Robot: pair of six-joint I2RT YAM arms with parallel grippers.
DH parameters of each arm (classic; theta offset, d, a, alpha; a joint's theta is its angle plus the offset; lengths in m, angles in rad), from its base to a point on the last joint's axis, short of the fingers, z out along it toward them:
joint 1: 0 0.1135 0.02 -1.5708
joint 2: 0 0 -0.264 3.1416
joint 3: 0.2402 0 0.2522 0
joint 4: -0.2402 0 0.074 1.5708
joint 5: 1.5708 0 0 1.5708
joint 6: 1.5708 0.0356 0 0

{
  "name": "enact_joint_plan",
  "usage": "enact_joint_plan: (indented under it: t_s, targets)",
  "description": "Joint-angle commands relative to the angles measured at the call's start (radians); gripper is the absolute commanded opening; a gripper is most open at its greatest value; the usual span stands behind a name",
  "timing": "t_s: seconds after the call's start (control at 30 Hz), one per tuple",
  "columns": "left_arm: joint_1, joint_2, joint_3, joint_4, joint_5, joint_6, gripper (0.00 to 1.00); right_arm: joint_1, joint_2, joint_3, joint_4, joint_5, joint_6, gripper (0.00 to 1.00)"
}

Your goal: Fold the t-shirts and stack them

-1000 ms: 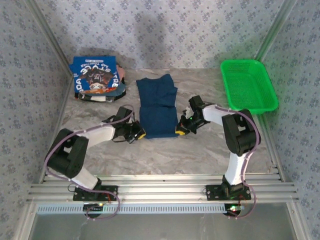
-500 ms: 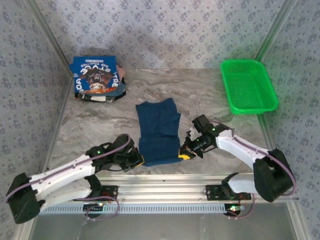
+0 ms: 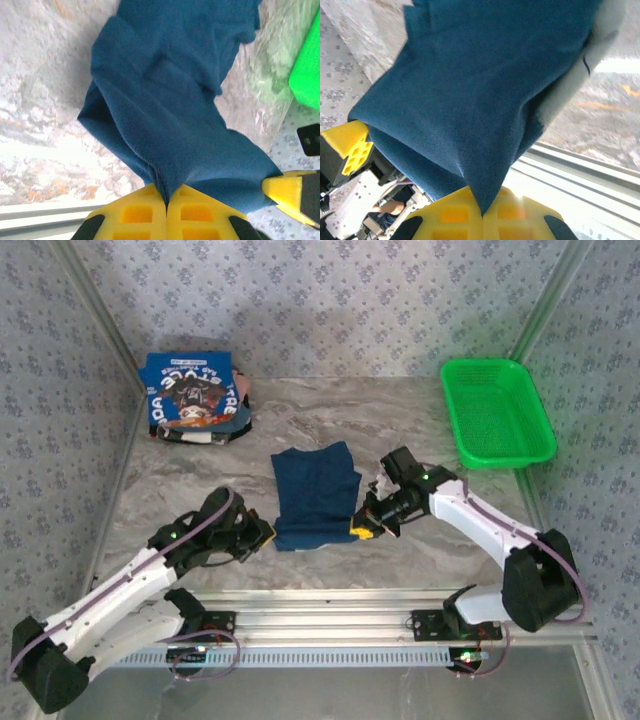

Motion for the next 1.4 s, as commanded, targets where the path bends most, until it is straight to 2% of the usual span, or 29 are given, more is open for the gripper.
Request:
enact_joint_plan:
  t_s: [0.0, 0.23, 0.57, 0.9, 1.37]
  targets:
    - [0.065, 0.074, 0.097, -0.061, 0.078, 0.036, 0.00, -0.024, 0.073, 0.129, -0.094, 0.023, -0.066, 0.00]
    - [0.158, 0.223, 0.198, 0.040, 0.179, 0.096, 0.00, -0.056, 0.229, 0.364, -0.183, 0.033, -0.145, 0.00]
    - [0.309, 0.419, 0.368, 0.075, 0.301, 0.215, 0.00, -0.117, 0.407, 0.602, -0.259, 0.021, -0.194, 0.00]
    - [0.390, 0.611, 0.473, 0.129, 0.374, 0.271, 0.00, -0.180, 0.609, 0.840, -0.302, -0.011, -0.256, 0.00]
    - [0.498, 0.854, 0.558, 0.209, 0.407, 0.325, 0.00, -0.218, 0.902, 1.188, -0.322, -0.039, -0.211, 0.00]
